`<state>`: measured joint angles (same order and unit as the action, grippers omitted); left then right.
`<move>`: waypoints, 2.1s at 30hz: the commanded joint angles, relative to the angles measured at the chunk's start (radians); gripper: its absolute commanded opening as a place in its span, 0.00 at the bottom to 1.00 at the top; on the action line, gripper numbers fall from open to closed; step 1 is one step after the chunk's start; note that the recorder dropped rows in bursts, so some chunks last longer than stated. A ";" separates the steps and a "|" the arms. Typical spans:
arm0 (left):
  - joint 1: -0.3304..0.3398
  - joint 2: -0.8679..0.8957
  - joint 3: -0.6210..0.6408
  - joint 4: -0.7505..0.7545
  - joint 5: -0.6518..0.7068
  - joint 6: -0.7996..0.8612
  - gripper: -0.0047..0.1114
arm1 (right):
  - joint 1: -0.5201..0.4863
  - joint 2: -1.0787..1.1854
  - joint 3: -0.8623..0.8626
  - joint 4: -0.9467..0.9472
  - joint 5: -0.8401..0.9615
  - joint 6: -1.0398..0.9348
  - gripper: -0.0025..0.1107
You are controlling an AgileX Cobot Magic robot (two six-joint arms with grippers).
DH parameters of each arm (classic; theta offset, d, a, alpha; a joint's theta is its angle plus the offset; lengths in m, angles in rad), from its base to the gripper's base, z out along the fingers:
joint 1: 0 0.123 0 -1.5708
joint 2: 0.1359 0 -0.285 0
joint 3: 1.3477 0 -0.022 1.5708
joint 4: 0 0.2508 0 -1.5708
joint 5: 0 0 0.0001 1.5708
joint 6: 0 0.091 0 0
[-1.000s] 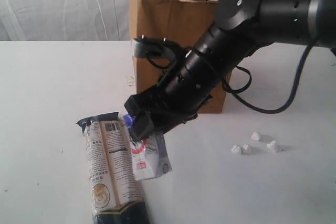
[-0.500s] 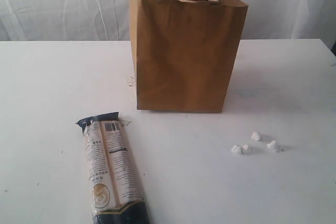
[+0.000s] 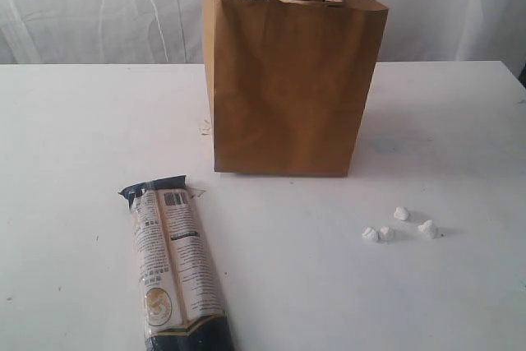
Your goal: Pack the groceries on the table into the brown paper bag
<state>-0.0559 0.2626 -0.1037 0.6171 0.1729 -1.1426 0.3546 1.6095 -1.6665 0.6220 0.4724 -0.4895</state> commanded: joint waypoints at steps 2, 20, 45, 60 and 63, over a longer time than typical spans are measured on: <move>0.005 -0.006 0.004 -0.003 0.002 -0.002 0.04 | -0.007 0.048 -0.007 -0.026 -0.098 -0.010 0.26; 0.005 -0.006 0.004 -0.003 0.002 -0.002 0.04 | -0.007 0.161 -0.007 -0.141 -0.046 -0.004 0.35; 0.005 -0.006 0.004 -0.003 0.002 -0.002 0.04 | -0.007 0.161 -0.007 -0.345 0.131 0.099 0.57; 0.005 -0.006 0.004 -0.003 0.002 -0.002 0.04 | -0.007 -0.075 -0.007 -0.574 0.305 0.145 0.41; 0.005 -0.006 0.004 -0.003 0.002 -0.002 0.04 | -0.047 -0.140 0.027 -0.937 0.480 0.334 0.14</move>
<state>-0.0559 0.2626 -0.1037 0.6171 0.1729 -1.1426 0.3460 1.4954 -1.6684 -0.1223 0.8819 -0.2729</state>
